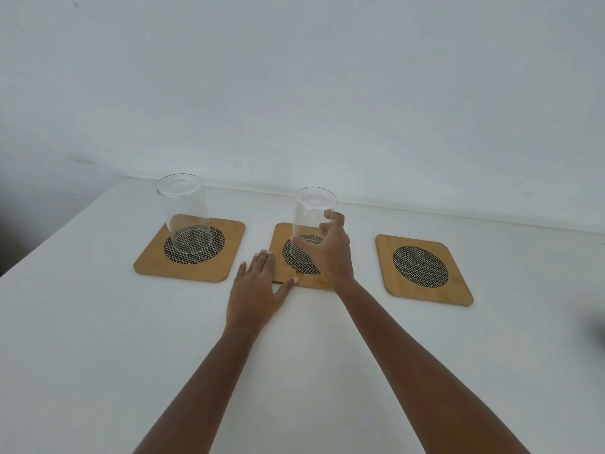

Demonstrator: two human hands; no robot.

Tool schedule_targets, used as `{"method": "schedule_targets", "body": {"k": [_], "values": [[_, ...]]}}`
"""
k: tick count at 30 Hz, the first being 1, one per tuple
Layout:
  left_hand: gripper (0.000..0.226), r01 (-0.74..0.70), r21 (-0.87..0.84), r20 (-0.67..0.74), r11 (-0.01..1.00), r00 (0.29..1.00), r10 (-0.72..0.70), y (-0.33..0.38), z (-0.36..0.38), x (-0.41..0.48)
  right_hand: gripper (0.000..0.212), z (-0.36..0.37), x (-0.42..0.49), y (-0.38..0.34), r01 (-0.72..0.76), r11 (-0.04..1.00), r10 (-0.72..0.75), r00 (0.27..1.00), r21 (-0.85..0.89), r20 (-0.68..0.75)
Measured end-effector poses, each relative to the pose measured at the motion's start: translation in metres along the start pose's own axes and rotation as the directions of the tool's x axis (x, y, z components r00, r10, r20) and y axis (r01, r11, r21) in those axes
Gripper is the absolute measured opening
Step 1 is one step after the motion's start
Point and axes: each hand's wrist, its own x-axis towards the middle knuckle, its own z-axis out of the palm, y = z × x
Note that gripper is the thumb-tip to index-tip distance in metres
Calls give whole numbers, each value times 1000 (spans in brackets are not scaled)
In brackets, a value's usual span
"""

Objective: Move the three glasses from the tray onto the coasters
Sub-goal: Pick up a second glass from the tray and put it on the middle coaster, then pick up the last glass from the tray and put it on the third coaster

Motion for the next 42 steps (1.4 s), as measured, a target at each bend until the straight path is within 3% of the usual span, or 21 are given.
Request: {"method": "schedule_targets", "body": {"k": [8,14,20,23,31,36,42], "values": [[96,5,0,3,1000,1000,-5,1,-1,-1,87,-5,-13,4,-4,1000,4,999,-8,46],[95,24,22,15,999,1000,-24,6,-4,-10,69,-20,-51,27,137,941,-144,990,-310,2],[93,76,46,50,996,996,-78,16,-11,-32,84,-44,-86,56,186,823,-153,983,-536,105],[90,99,68,27,993,994,-101,23,-11,-44,90,-56,-101,64,156,811,-102,987,-563,127],[96,158,136,196,978,964,-183,52,-7,-79,95,-93,-134,74,159,780,-39,978,-605,206],[96,149,129,231,980,957,-175,87,9,-100,99,-129,-148,80,190,760,-23,964,-621,267],[82,115,123,185,986,973,-137,164,15,-116,78,-190,-157,89,200,727,-56,971,-657,235]]}}
